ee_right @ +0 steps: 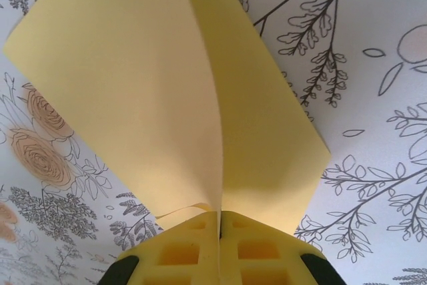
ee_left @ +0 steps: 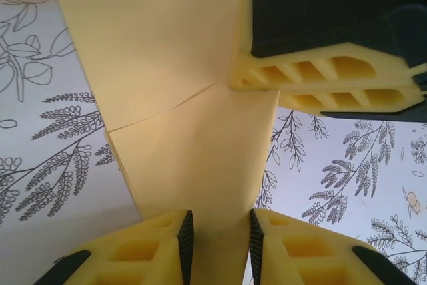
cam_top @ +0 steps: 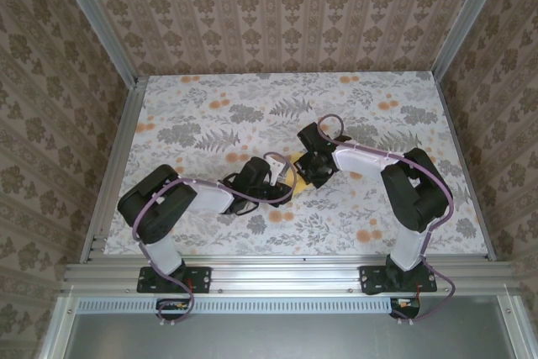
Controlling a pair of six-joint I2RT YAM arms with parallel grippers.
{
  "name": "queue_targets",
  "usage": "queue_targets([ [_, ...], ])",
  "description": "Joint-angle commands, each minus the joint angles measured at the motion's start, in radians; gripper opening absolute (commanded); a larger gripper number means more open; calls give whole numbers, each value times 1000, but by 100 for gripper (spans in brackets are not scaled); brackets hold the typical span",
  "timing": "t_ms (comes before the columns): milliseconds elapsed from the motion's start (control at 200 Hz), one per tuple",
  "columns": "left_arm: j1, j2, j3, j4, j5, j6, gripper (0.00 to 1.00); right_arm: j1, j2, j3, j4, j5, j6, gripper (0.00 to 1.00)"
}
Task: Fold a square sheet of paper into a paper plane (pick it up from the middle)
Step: Fourth fold the wing at the center of the table.
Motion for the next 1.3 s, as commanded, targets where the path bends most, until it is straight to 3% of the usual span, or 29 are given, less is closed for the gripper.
queue_targets([
  [0,-5,22,14,-16,-18,21,26,-4,14,-5,4,-41,23,10],
  [205,-4,26,15,-26,-22,15,19,-17,-28,-24,24,-42,-8,34],
  [445,17,17,-2,-9,13,-18,15,-69,-145,-103,159,-82,-208,49],
  [615,61,14,-23,35,92,-71,14,-97,-181,-182,296,-146,-392,48],
  [850,114,36,-38,89,178,-163,13,-119,-130,-252,497,-269,-534,34],
  [1085,156,82,-43,141,223,-253,10,-117,-41,-240,531,-342,-561,25],
  [1295,169,98,-49,157,226,-291,9,-116,-13,-223,478,-324,-597,27],
])
